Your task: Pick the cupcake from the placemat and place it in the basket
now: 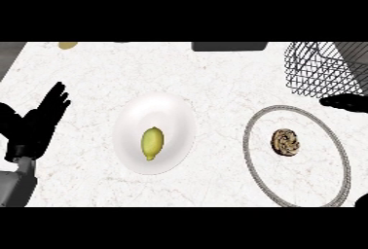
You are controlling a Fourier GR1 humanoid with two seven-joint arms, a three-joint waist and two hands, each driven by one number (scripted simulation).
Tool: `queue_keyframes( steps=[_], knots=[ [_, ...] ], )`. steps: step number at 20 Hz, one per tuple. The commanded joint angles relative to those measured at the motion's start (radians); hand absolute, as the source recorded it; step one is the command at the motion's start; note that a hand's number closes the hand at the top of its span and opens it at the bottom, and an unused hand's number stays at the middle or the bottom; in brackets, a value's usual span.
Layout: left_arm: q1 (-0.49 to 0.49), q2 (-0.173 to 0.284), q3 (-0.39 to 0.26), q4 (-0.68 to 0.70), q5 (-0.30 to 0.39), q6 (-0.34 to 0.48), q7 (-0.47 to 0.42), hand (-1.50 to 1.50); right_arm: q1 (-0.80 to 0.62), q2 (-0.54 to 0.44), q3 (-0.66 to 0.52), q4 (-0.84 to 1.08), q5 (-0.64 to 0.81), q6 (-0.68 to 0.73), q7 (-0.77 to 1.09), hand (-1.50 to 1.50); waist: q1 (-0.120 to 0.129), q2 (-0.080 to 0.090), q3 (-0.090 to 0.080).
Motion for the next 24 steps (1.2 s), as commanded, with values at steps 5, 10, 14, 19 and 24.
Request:
queue_keyframes(
  steps=[5,10,14,19,24],
  knots=[
    [0.012,-0.008,-0.004,0.019,-0.012,-0.013,-0.002,0.0,-0.102,-0.258,-0.181,0.092,0.223,-0.042,0.125,-1.5,0.017,0.003,-0.001],
    [-0.041,-0.048,-0.006,0.049,-0.031,-0.017,-0.014,0.0,-0.232,-0.365,-0.175,0.302,0.232,0.178,0.084,-1.5,0.036,0.008,-0.001],
    [-0.053,-0.058,-0.027,0.024,-0.054,-0.004,0.014,0.0,-0.263,-0.38,-0.062,0.321,0.321,0.261,0.031,-1.5,0.052,0.011,0.0],
    [-0.063,-0.077,-0.034,0.009,-0.063,0.015,0.037,0.0,-0.212,-0.425,-0.044,0.43,0.385,0.292,-0.176,-1.5,0.044,0.013,0.004],
    [-0.048,-0.058,0.0,0.04,-0.053,-0.017,-0.016,0.0,-0.186,-0.417,-0.003,0.488,0.334,0.281,-0.251,-1.5,0.052,0.018,0.003]
  ],
)
